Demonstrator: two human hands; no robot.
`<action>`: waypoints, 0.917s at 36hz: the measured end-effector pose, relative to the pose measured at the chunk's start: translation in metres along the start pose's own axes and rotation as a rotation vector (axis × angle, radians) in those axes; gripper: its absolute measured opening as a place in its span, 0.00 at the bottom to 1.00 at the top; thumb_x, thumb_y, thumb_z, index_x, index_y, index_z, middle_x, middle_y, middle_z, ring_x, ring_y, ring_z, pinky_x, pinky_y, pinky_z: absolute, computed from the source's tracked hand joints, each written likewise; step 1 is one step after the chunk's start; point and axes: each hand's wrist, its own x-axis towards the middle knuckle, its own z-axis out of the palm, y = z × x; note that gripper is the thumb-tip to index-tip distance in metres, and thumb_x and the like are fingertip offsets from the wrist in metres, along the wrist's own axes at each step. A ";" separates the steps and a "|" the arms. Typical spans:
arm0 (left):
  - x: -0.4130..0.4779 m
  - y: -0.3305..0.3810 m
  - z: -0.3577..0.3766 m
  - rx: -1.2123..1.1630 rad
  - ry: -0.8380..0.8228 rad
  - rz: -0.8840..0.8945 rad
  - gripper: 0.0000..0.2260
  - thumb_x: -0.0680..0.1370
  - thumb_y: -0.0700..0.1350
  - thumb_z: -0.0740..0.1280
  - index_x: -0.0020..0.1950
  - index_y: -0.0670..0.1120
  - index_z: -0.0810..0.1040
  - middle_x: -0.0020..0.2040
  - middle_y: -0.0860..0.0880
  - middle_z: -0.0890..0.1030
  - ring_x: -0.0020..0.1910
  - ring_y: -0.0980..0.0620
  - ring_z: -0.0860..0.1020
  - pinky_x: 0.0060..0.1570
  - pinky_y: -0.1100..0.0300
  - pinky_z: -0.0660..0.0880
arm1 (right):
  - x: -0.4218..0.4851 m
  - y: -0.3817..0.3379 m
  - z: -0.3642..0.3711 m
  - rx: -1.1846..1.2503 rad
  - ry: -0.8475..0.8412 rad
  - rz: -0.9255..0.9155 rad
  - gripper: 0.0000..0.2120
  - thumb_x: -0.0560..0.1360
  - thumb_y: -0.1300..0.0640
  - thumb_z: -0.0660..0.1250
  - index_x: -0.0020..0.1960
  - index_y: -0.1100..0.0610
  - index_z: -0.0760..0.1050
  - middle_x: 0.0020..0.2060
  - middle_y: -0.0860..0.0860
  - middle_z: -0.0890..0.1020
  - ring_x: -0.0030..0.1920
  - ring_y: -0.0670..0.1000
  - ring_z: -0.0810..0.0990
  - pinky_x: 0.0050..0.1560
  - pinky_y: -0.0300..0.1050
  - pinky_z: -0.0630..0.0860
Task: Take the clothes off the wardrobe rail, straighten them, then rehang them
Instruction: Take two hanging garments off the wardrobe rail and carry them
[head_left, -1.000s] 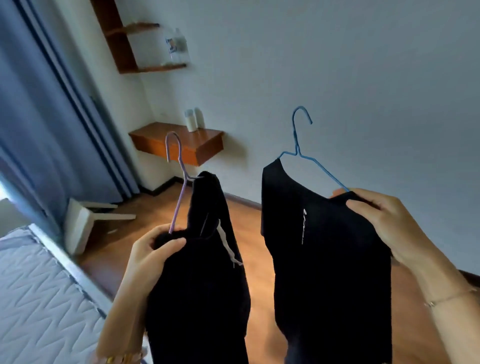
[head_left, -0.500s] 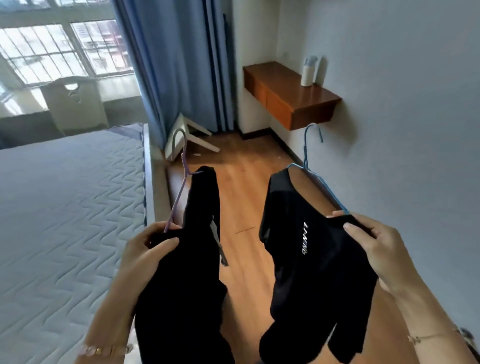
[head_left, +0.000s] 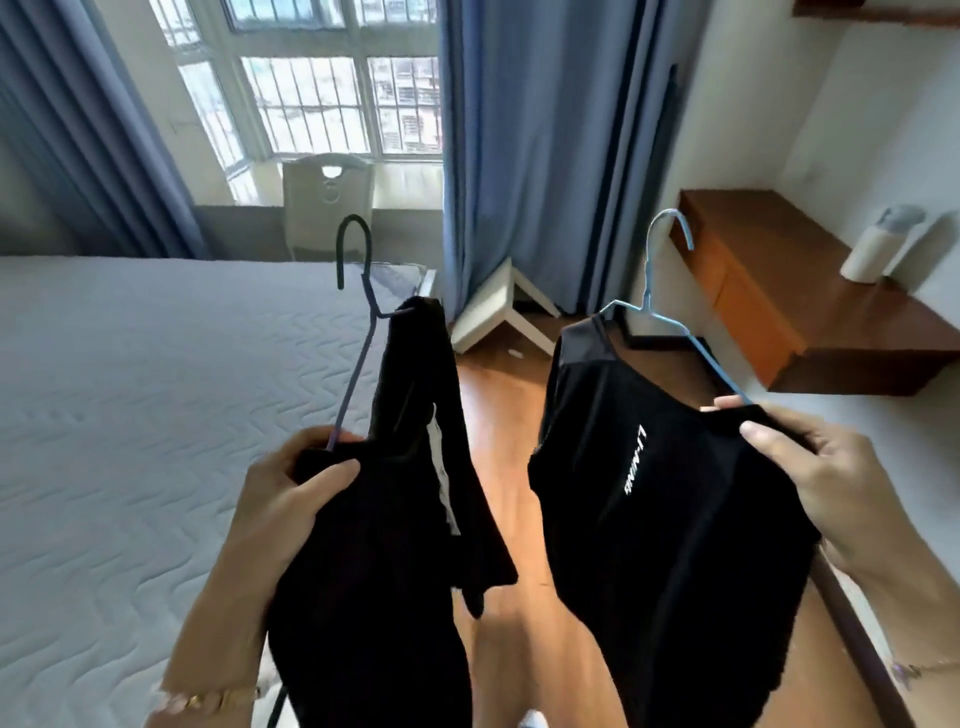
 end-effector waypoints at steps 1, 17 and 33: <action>0.018 0.006 0.005 0.004 0.009 0.013 0.12 0.73 0.30 0.69 0.43 0.48 0.82 0.30 0.57 0.83 0.29 0.64 0.79 0.31 0.76 0.75 | 0.025 -0.005 0.003 0.006 -0.008 -0.017 0.13 0.76 0.64 0.63 0.49 0.50 0.83 0.46 0.46 0.86 0.46 0.41 0.83 0.47 0.29 0.77; 0.268 0.029 0.049 0.284 0.114 0.122 0.13 0.73 0.33 0.70 0.43 0.52 0.84 0.43 0.55 0.85 0.39 0.63 0.82 0.38 0.77 0.75 | 0.402 -0.015 0.116 0.063 -0.350 -0.189 0.11 0.76 0.63 0.65 0.47 0.50 0.83 0.40 0.43 0.86 0.38 0.40 0.82 0.41 0.28 0.77; 0.477 0.051 0.040 0.508 0.447 -0.064 0.12 0.75 0.40 0.69 0.47 0.58 0.83 0.46 0.62 0.84 0.45 0.67 0.81 0.48 0.76 0.75 | 0.788 -0.078 0.328 0.089 -0.926 -0.254 0.05 0.69 0.54 0.70 0.44 0.51 0.82 0.31 0.42 0.84 0.32 0.38 0.81 0.35 0.28 0.76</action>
